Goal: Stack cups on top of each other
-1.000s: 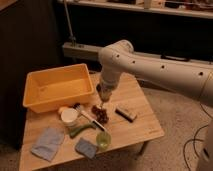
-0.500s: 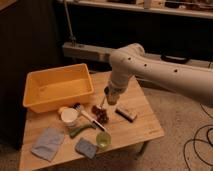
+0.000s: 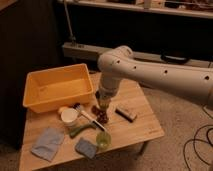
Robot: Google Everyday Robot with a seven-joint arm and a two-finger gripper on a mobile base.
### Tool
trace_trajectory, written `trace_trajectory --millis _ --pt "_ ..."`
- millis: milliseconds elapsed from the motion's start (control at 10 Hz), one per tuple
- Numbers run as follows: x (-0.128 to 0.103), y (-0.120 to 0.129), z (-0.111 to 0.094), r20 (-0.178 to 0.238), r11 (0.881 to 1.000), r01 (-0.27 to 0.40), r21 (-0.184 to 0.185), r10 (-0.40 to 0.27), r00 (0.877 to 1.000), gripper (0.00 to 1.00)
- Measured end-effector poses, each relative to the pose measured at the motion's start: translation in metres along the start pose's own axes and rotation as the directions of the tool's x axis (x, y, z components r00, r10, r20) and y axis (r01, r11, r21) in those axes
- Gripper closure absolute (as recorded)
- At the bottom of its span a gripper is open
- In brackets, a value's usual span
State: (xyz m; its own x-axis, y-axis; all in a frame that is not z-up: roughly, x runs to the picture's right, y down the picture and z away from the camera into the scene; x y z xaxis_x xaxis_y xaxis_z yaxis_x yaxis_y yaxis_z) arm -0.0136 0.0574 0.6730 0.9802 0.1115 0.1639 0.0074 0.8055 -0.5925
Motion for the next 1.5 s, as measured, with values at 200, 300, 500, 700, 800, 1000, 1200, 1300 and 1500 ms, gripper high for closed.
trace_trajectory --millis 200,300,500,700,800,1000,1200,1300,1500 --pt "0.005 0.008 0.001 0.009 1.000 -0.015 -0.008 0.015 1.000 1.00" --pt "0.008 0.012 0.001 0.019 1.000 -0.024 -0.011 0.024 1.000 1.00" --pt "0.011 0.020 0.001 0.043 0.999 -0.029 -0.017 0.029 0.999 1.00" --pt "0.000 0.037 0.003 0.073 0.999 -0.018 -0.029 0.020 0.997 1.00" --pt "-0.004 0.048 0.002 0.083 0.999 -0.021 -0.034 0.024 0.996 1.00" --pt "-0.010 0.077 -0.008 0.100 0.998 -0.033 -0.051 0.038 0.994 1.00" --pt "-0.014 0.098 -0.019 0.107 0.998 -0.024 -0.066 0.031 0.994 1.00" --pt "-0.014 0.109 -0.023 0.107 0.997 -0.021 -0.074 0.029 0.994 1.00" --pt "-0.012 0.135 -0.026 0.098 0.995 -0.018 -0.100 0.028 0.995 1.00"
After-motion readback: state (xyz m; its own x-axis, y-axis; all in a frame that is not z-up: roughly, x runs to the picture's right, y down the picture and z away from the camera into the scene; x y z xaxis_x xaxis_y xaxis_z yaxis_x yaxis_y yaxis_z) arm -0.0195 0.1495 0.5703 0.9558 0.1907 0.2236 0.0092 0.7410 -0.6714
